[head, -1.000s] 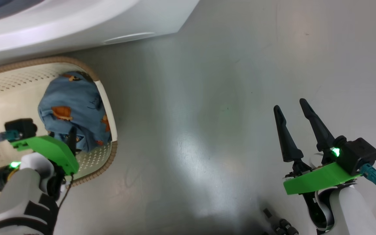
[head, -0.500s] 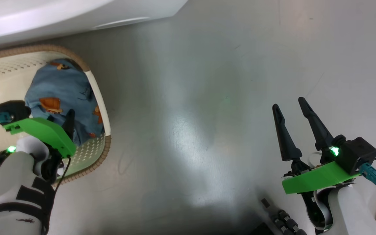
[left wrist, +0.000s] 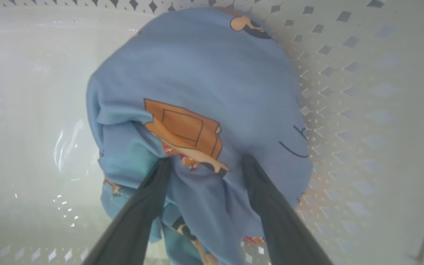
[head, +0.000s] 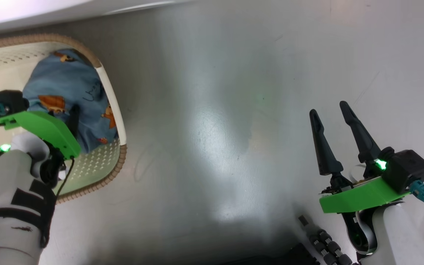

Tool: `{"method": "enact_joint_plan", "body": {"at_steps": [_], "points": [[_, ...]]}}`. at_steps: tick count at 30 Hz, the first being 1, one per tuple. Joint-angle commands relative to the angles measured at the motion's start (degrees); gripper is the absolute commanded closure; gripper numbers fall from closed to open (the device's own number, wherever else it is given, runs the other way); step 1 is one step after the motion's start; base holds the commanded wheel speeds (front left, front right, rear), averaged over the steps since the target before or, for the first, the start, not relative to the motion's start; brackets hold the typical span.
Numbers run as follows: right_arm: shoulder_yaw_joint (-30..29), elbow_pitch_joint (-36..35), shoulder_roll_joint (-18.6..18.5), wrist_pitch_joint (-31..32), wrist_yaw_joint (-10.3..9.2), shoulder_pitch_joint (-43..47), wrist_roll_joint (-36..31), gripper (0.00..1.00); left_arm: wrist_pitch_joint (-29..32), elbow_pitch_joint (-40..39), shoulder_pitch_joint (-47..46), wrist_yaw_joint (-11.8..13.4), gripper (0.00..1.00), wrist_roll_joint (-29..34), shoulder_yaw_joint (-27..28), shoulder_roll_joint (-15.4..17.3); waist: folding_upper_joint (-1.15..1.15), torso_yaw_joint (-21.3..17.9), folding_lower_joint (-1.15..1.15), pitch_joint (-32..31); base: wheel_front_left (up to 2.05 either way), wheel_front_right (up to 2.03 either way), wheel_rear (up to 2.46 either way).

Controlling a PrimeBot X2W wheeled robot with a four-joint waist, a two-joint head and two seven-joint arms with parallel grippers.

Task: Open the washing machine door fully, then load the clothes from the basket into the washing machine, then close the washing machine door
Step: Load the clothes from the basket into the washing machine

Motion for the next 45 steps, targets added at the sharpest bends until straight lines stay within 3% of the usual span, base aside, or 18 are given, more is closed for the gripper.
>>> {"method": "enact_joint_plan", "body": {"at_steps": [1,10,11,12,13,14,22,31,40,45], "points": [[1.07,-1.36,-0.21,-0.31,0.09,1.56,-0.56,0.00,0.15,0.17,0.72,-0.07,0.00,-0.82,0.75,2.36,0.00,-0.06,0.00,0.65,0.00,0.00,0.00],[0.83,-2.27,-0.27,-0.31,0.09,1.69,-0.62,0.00,0.40,2.77,-2.61,0.08,0.00,-0.32,-0.67,2.97,0.00,-0.72,0.00,2.63,0.00,0.00,0.00],[0.78,-2.33,-0.28,-0.31,0.09,1.73,-0.63,0.00,0.55,3.01,-2.76,0.09,0.23,-0.35,-0.76,2.81,0.00,-0.74,0.00,2.67,0.00,0.00,0.00],[0.70,-2.40,-0.29,-0.31,0.09,1.76,-0.64,0.00,0.60,3.22,-2.91,0.12,0.64,-0.40,-0.81,2.68,0.00,-0.76,0.00,2.72,0.00,0.00,0.00],[0.61,-2.46,-0.30,-0.31,0.09,1.77,-0.66,0.00,0.48,3.37,-3.06,0.14,0.96,-0.34,-0.95,2.63,0.00,-0.78,0.00,2.74,0.00,0.00,0.00],[0.52,-2.50,-0.31,-0.31,0.09,1.78,-0.69,0.00,0.11,3.48,-3.18,0.14,1.00,-0.31,-1.04,2.59,0.00,-0.76,0.00,2.72,0.00,0.00,0.00],[0.15,-2.35,-0.33,-0.31,0.09,1.39,-0.89,0.00,-5.21,4.10,-1.60,0.09,1.00,-0.40,-1.49,2.01,0.00,-0.07,0.00,0.10,0.00,0.00,0.00],[-0.09,-0.88,-1.18,-0.31,0.09,1.25,-0.36,0.00,-13.99,3.37,3.30,-0.04,1.00,-0.61,-2.35,1.60,0.00,1.82,0.00,-6.98,0.00,0.00,0.00],[0.89,1.20,-2.23,-0.31,0.09,2.31,0.29,0.00,-15.95,-1.03,9.09,-0.06,1.00,-2.39,-2.11,1.17,0.00,4.28,0.00,-14.02,0.00,0.00,0.00],[1.00,2.30,-2.62,-0.31,0.09,3.26,0.78,0.00,-16.03,-8.40,13.71,0.04,1.00,-1.50,0.81,2.40,0.00,5.30,0.00,-18.18,0.00,0.00,0.00]]}}
